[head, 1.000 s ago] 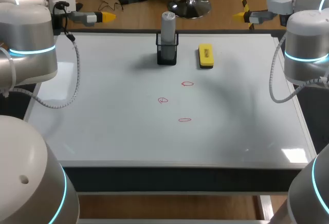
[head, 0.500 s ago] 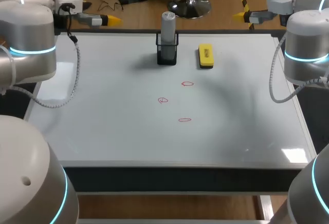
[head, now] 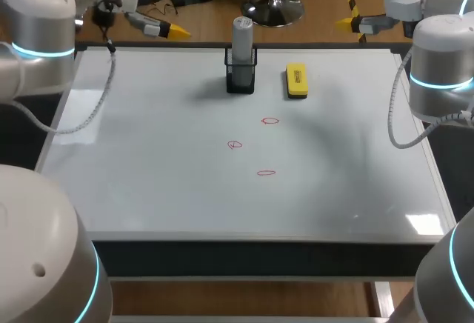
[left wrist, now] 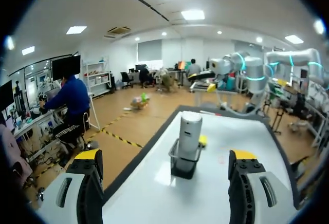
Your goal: Pick up the inspection probe, press it on each red-marked spot on the whiteboard one by one, put down the probe, pick up the eraser, and wipe off all the red marks.
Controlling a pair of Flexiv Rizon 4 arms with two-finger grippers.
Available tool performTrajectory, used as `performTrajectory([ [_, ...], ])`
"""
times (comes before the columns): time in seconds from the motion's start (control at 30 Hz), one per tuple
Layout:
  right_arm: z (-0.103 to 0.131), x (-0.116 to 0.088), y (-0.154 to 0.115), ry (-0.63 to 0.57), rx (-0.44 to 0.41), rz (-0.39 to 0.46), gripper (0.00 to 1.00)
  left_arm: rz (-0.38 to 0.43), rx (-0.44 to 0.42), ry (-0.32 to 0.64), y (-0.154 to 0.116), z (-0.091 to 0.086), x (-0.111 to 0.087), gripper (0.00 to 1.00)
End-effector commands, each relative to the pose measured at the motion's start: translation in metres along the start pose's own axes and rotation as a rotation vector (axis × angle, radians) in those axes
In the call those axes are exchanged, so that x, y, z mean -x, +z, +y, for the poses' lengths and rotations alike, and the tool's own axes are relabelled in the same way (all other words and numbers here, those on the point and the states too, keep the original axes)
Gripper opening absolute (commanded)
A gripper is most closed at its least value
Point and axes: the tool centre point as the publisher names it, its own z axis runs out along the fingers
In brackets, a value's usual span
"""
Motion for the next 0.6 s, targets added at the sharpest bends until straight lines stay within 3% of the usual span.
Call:
performTrajectory([
  [0.03,0.0,0.0,0.0,0.0,-0.001,0.001,1.0,0.158,-0.011,0.027,0.017,-0.002,0.009,1.0],
  [0.33,0.0,0.0,0.0,0.0,-0.001,0.001,1.0,0.27,-0.046,0.034,0.053,-0.005,-0.003,1.0],
  [0.6,0.0,0.0,0.0,0.0,-0.001,0.001,1.0,0.315,-0.07,0.025,0.082,-0.004,-0.019,1.0],
])
